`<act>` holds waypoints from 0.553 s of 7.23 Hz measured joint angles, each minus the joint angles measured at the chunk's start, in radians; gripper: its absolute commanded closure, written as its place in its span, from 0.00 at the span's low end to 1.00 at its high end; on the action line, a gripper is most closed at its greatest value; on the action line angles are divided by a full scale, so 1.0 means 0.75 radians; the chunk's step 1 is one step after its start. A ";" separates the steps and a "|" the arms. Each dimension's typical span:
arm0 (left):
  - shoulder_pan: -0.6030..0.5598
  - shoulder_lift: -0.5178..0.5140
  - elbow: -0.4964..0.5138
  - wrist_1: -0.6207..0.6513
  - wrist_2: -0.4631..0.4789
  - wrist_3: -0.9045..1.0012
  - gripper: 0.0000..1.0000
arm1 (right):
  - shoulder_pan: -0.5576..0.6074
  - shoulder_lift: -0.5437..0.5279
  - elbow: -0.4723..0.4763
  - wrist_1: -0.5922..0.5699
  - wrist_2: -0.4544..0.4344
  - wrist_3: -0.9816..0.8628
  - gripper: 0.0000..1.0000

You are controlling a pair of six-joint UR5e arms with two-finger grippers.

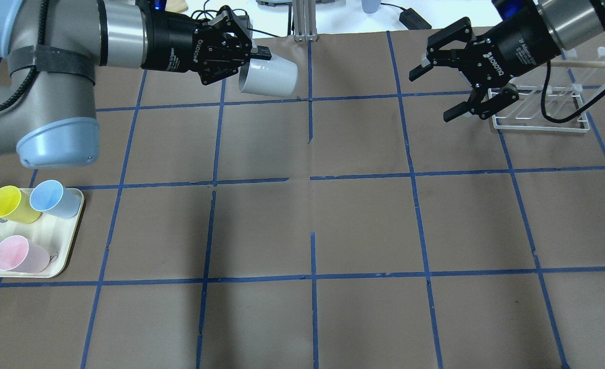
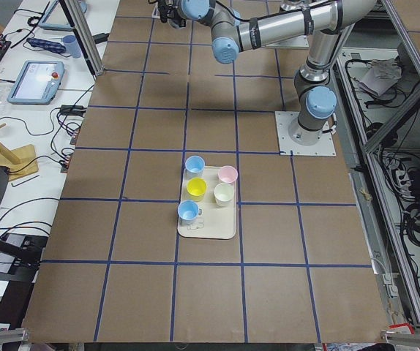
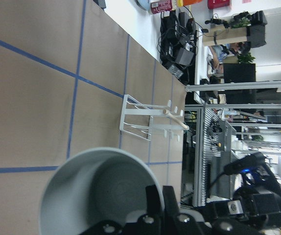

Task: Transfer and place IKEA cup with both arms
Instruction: 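Open the right gripper and withdraw it while the left gripper pulls the cup away, then carry the white cup with the left gripper over the pastel cup tray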

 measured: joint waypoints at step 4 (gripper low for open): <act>-0.036 0.126 0.056 -0.464 0.509 0.251 0.97 | 0.243 -0.104 -0.011 -0.051 -0.756 0.235 0.00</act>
